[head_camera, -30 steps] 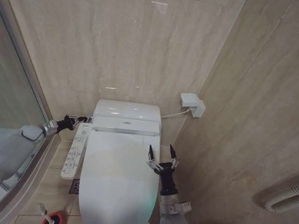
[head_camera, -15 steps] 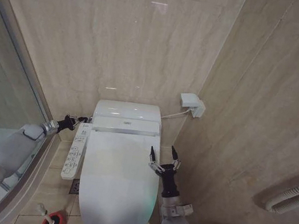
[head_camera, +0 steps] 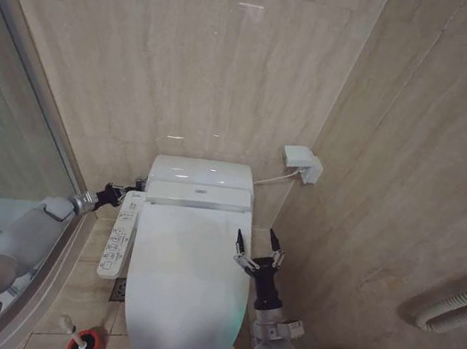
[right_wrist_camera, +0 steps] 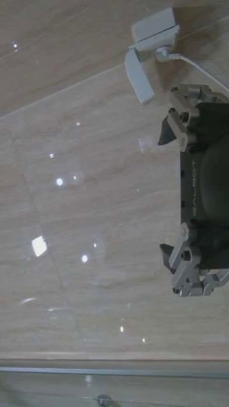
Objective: Open the toilet lid, clean the toilet bowl with a toilet brush, close the toilet lid, and flush.
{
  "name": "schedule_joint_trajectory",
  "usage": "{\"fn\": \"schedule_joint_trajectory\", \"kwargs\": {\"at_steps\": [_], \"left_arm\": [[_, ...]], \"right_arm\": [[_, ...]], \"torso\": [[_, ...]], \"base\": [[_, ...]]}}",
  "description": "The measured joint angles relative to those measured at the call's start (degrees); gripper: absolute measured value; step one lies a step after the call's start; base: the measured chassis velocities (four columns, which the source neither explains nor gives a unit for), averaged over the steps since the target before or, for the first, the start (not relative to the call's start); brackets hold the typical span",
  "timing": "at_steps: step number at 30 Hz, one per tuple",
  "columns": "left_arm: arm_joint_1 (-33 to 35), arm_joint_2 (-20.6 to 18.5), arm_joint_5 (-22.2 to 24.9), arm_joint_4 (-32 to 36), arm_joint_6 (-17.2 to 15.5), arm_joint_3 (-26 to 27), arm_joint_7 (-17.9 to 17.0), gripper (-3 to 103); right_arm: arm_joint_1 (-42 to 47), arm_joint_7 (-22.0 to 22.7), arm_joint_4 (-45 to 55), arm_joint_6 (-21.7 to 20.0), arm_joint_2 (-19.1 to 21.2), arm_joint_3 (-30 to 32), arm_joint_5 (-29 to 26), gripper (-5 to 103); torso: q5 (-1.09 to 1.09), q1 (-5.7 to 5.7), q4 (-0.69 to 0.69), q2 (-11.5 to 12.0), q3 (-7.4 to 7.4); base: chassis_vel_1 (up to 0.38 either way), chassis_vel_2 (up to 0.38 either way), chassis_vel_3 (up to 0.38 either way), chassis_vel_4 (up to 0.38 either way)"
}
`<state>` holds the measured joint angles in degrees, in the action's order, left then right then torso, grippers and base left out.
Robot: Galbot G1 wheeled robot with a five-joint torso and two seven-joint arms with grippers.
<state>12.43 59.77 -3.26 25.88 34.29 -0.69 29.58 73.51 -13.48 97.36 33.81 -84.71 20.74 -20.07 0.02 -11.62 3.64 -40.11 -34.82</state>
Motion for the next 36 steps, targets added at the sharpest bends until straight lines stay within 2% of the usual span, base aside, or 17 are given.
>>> {"fn": "schedule_joint_trajectory", "kwargs": {"at_steps": [13,36], "left_arm": [[0.0,1.1,-0.3,-0.2,-0.7,0.0,-2.0,0],[-2.3,0.6,-0.3,-0.7,-0.8,-1.2,-1.2,0]], "right_arm": [[0.4,0.0,0.0,0.4,0.7,0.5,-0.2,100],[-0.7,0.0,-0.7,0.2,0.2,0.3,-0.3,100]], "torso": [[0.02,0.0,0.01,0.0,0.0],[0.01,0.0,0.05,0.0,0.01]], "base": [[0.0,0.0,0.0,0.0],[0.0,0.0,0.0,0.0]]}}
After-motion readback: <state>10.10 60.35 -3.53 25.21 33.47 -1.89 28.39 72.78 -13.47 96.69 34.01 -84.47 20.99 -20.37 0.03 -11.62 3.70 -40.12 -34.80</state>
